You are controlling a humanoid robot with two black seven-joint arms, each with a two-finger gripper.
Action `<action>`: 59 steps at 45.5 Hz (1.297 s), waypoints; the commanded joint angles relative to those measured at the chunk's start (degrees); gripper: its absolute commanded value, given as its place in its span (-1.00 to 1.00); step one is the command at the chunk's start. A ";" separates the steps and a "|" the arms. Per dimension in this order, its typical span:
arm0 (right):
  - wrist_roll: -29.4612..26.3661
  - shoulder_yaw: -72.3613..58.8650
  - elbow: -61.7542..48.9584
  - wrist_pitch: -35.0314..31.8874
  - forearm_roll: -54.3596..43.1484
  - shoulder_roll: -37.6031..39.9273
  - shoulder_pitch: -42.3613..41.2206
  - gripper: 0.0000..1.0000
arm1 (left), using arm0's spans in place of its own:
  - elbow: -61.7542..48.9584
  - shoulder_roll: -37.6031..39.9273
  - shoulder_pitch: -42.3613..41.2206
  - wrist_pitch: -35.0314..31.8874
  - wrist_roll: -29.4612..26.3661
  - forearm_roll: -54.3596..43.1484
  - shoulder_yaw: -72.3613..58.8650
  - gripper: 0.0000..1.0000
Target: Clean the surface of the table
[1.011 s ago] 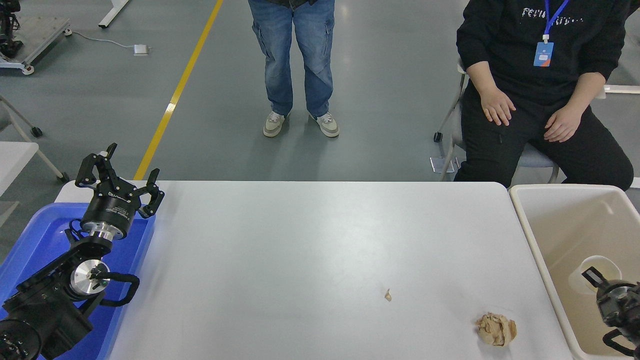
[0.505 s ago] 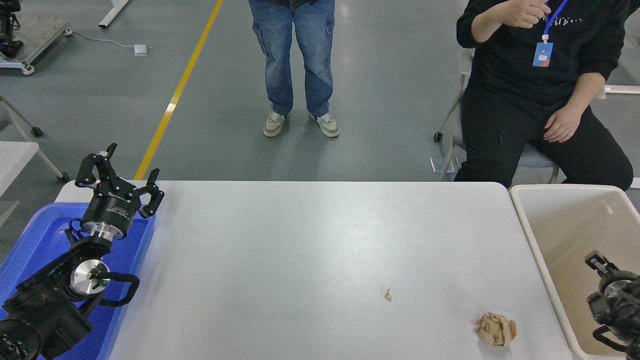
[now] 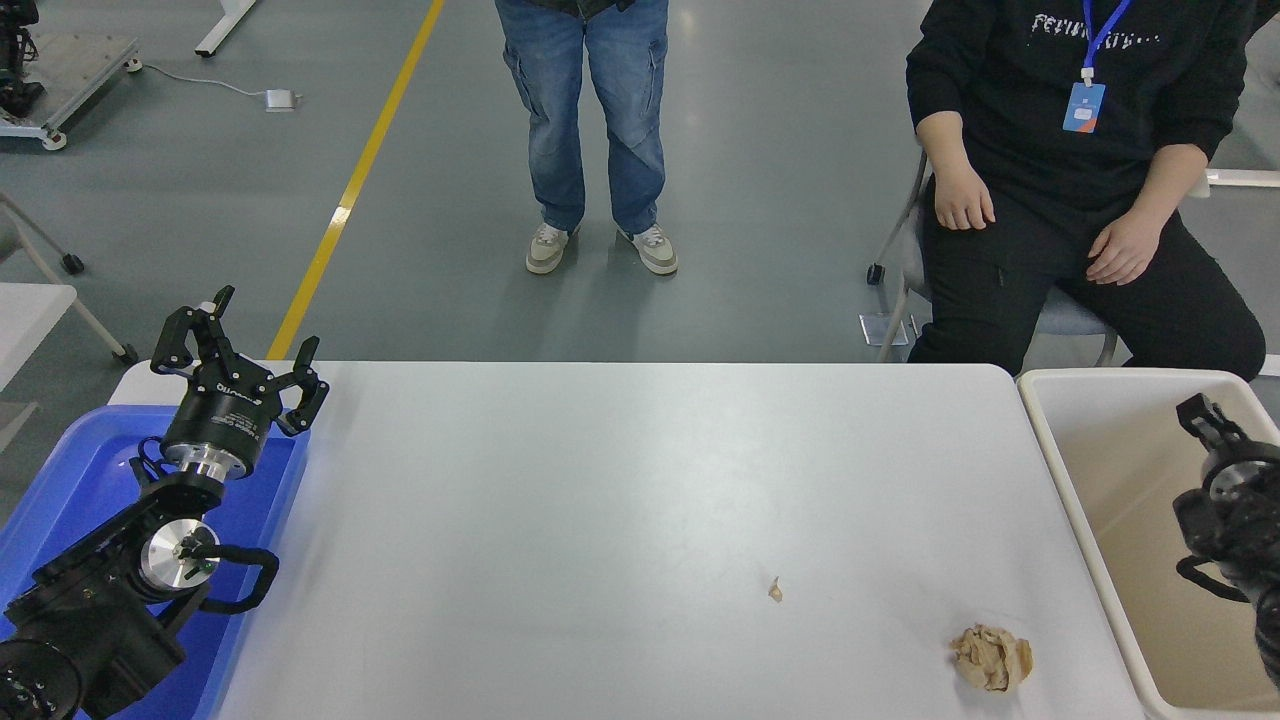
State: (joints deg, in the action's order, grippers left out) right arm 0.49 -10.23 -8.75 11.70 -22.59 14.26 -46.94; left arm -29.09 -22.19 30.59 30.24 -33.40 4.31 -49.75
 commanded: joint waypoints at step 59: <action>4.52 78.68 52.42 -20.12 1.23 23.45 1.75 0.97 | 0.00 0.05 0.00 0.00 0.00 0.00 0.00 1.00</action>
State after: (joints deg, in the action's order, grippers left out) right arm 3.54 55.39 39.66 1.44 -21.35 39.55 -51.19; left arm -29.08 -22.18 30.59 30.23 -33.40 4.31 -49.75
